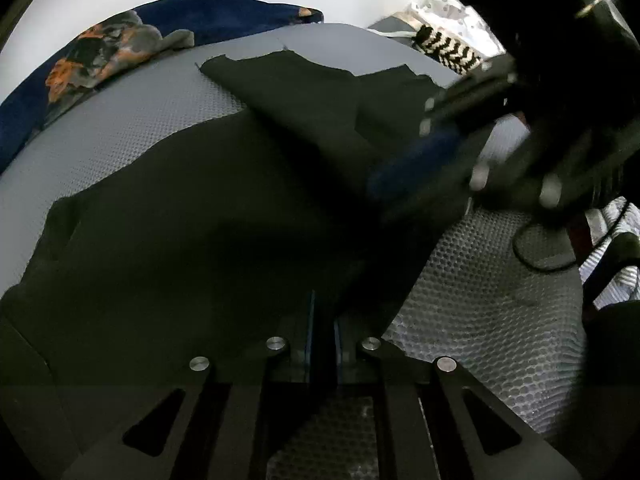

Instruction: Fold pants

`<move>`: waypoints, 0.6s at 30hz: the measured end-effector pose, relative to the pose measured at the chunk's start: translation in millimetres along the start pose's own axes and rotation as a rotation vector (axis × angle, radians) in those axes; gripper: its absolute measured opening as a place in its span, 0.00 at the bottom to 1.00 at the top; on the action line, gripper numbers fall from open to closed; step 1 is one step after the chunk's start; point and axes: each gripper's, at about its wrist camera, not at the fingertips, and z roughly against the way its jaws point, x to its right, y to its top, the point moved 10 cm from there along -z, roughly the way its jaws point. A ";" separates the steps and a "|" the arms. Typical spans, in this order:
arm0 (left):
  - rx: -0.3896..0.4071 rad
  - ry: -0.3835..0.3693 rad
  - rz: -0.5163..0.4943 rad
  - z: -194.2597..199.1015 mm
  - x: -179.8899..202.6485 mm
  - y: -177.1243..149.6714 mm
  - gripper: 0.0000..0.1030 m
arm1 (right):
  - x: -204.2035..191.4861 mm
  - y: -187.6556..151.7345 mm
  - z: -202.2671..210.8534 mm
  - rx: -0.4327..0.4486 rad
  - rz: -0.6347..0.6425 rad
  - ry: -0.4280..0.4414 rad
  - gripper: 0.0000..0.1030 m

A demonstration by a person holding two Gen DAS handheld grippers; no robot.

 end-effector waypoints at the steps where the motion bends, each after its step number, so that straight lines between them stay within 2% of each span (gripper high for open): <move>1: 0.003 0.002 -0.002 0.3 0.3 0.5 0.08 | 9.2 5.1 5.5 0.017 -0.022 -0.009 0.27; 5: 0.020 -0.006 0.010 1.4 1.2 1.0 0.07 | 68.2 32.3 19.2 0.094 -0.206 -0.002 0.28; 10: 0.030 -0.031 0.059 1.7 -0.8 -0.1 0.07 | 144.0 70.3 11.9 0.176 -0.458 0.076 0.28; 12: 0.033 -0.037 0.070 2.5 -1.2 -0.9 0.07 | 163.8 82.9 5.7 0.185 -0.514 0.091 0.28; 18: 0.045 -0.068 0.120 5.5 -5.5 0.3 0.07 | 207.4 120.4 -16.5 0.180 -0.585 0.055 0.28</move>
